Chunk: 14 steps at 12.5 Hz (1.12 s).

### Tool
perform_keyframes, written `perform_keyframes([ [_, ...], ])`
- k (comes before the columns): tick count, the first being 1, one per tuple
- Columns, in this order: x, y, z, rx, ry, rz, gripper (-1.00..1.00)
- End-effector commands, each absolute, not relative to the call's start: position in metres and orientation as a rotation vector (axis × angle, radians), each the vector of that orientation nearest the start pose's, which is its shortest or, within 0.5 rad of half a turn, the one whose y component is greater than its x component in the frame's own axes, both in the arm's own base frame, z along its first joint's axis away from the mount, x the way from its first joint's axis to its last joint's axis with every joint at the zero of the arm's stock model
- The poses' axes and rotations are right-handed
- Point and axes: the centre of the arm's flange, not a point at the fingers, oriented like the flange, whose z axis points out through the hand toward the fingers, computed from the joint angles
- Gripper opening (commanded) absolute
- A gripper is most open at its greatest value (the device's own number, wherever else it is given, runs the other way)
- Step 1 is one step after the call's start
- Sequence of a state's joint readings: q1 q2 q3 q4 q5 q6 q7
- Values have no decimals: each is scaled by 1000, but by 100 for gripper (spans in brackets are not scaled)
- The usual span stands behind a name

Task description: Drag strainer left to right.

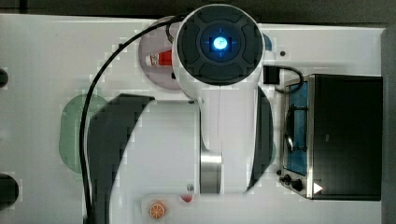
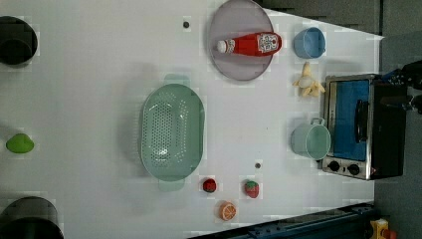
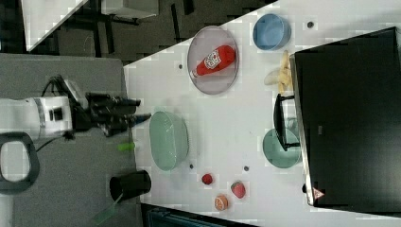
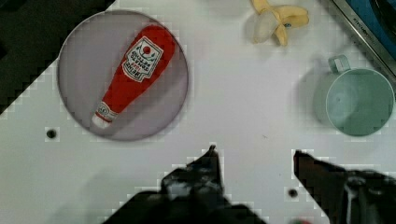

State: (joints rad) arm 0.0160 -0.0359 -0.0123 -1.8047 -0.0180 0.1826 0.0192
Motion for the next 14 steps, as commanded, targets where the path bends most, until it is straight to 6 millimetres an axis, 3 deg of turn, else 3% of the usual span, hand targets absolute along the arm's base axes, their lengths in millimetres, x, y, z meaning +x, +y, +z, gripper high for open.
perform_keyframes([
  [1, 359, -23, 638, -2769, 1521, -7, 59],
  [3, 360, -21, 639, -2769, 1516, -18, 99],
  [5, 365, -6, 638, -2793, 1474, -49, 100],
  [6, 371, 11, 637, -2813, 1427, -80, 100],
  [10, 398, 114, 607, -2981, 1161, -177, 100],
  [14, 422, 218, 539, -3021, 1096, -194, 100],
])
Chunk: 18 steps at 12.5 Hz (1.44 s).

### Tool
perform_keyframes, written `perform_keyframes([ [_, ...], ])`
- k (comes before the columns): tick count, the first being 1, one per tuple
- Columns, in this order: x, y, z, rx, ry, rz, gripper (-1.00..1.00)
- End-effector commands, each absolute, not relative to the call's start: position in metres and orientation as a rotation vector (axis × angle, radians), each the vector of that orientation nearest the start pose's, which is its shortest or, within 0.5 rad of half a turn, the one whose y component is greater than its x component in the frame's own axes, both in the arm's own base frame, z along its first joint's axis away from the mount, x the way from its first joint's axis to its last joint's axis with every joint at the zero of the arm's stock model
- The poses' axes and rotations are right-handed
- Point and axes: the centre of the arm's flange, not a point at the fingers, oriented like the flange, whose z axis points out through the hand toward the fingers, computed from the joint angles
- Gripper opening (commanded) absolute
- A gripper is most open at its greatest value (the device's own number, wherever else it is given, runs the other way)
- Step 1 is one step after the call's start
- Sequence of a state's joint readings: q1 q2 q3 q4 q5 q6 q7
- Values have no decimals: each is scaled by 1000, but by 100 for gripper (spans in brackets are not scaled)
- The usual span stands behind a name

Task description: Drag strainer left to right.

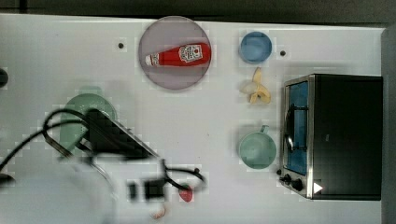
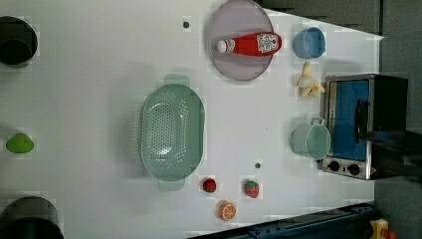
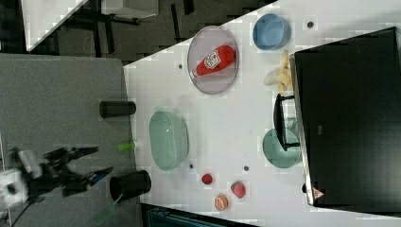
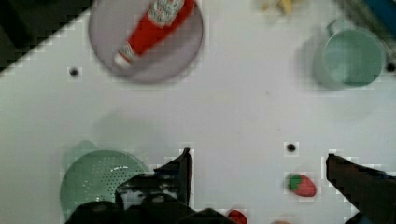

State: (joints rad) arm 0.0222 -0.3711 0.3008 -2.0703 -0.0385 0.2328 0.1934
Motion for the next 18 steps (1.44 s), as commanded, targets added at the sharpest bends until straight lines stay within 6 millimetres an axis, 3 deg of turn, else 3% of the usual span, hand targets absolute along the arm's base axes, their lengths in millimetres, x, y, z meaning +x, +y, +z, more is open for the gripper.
perform_keyframes([
  [1, 428, 239, 519, -2990, 1145, -184, 100],
  [3, 440, 271, 476, -2896, 1300, -135, 100],
  [6, 459, 297, 411, -2724, 1563, -20, 100],
  [12, 481, 314, 285, -2388, 2021, 188, 100],
  [15, 482, 321, 235, -2343, 2065, 190, 100],
  [18, 485, 317, 200, -2307, 2092, 206, 100],
])
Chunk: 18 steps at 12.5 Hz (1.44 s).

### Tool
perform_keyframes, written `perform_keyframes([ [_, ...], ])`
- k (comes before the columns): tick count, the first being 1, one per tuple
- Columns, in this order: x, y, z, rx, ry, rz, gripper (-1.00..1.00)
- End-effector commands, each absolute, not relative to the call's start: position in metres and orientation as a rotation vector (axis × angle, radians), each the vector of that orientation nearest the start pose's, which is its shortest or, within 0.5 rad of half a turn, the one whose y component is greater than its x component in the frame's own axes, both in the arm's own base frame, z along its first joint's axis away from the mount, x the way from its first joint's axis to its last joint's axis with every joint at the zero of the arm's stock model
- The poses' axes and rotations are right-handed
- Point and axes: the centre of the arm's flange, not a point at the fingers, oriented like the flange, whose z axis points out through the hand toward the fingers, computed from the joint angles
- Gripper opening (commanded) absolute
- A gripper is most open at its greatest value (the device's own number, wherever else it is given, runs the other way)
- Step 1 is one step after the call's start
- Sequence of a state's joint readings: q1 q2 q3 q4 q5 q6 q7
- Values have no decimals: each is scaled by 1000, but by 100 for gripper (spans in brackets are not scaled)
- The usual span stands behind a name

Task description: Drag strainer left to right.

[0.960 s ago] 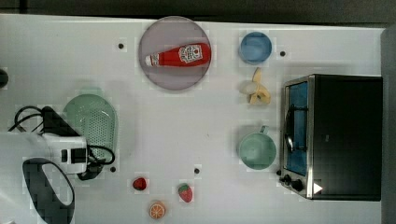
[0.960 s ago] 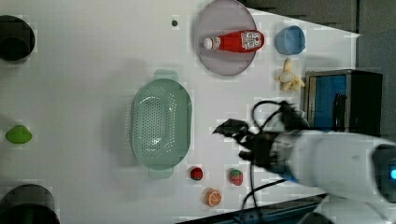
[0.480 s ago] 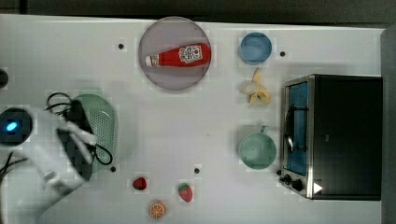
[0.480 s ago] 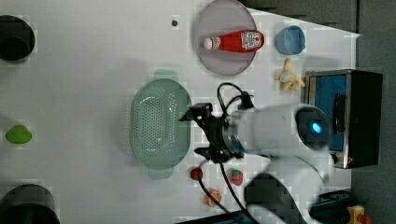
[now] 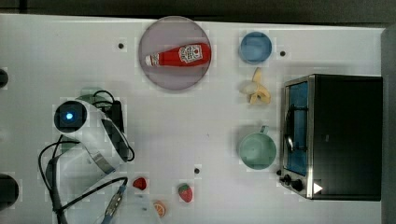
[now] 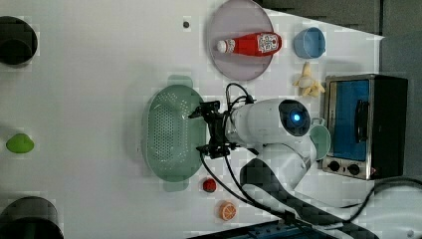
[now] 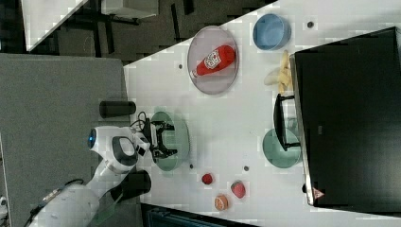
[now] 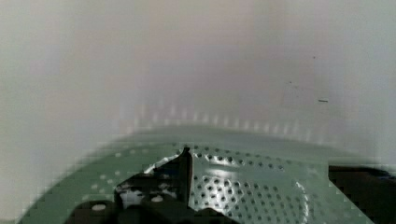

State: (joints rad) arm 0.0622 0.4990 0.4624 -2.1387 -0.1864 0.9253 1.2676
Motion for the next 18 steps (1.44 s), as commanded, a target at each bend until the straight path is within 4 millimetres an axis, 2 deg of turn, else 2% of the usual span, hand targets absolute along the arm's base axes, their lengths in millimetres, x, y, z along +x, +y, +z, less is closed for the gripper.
perform_keyframes([
  [1, 486, 312, 190, -2302, 2110, 211, 100],
  [3, 488, 302, 177, -2303, 2143, 210, 100],
  [9, 492, 262, 164, -2266, 2232, 174, 100],
  [15, 492, 187, 166, -2228, 2325, 100, 100],
  [18, 492, 145, 165, -2273, 2302, 81, 100],
])
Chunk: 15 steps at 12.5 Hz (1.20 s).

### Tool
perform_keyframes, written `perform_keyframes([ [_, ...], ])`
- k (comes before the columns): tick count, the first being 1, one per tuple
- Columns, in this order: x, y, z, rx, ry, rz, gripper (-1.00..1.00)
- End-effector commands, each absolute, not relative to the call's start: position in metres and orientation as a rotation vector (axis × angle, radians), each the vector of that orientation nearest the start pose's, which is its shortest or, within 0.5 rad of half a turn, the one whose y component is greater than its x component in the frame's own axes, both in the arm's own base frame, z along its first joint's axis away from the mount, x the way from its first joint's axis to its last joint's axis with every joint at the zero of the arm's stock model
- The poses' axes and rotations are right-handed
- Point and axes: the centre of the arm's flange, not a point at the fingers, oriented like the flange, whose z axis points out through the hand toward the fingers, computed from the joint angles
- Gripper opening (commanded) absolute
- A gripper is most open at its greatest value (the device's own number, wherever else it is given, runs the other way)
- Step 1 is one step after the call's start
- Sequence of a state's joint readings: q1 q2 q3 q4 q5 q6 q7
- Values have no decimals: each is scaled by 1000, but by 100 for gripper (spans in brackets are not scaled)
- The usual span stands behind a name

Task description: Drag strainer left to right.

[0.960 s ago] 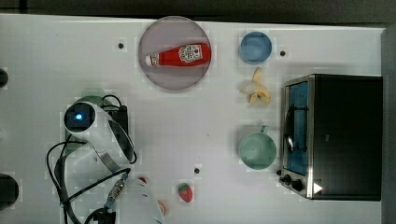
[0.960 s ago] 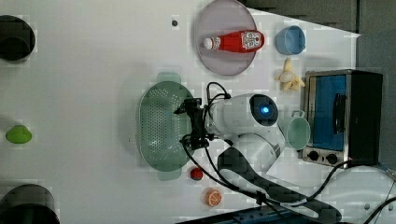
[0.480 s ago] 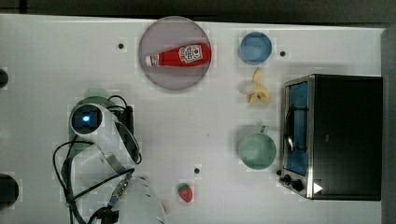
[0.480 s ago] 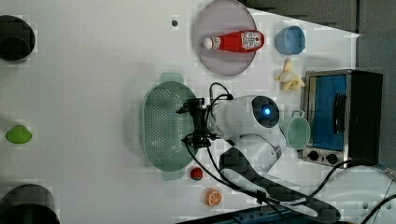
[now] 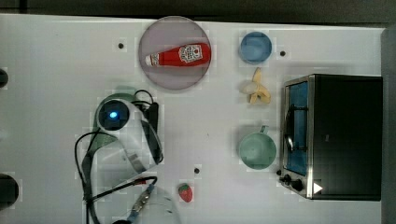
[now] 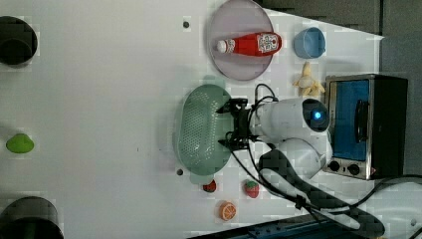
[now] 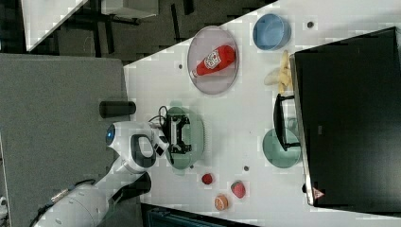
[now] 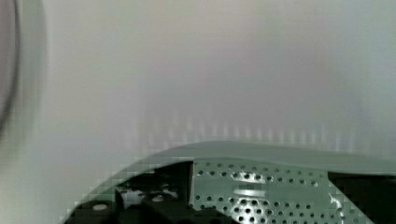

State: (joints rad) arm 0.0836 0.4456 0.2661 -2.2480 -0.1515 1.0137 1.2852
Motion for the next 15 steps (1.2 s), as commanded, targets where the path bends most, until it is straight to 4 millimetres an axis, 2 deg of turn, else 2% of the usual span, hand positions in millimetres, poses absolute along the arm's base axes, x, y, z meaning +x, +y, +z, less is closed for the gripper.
perform_keyframes([
  [1, 493, 132, 165, -2299, 2278, 74, 100],
  [4, 490, 96, 160, -2306, 2296, 66, 100],
  [15, 485, -18, 153, -2335, 2313, 12, 100],
])
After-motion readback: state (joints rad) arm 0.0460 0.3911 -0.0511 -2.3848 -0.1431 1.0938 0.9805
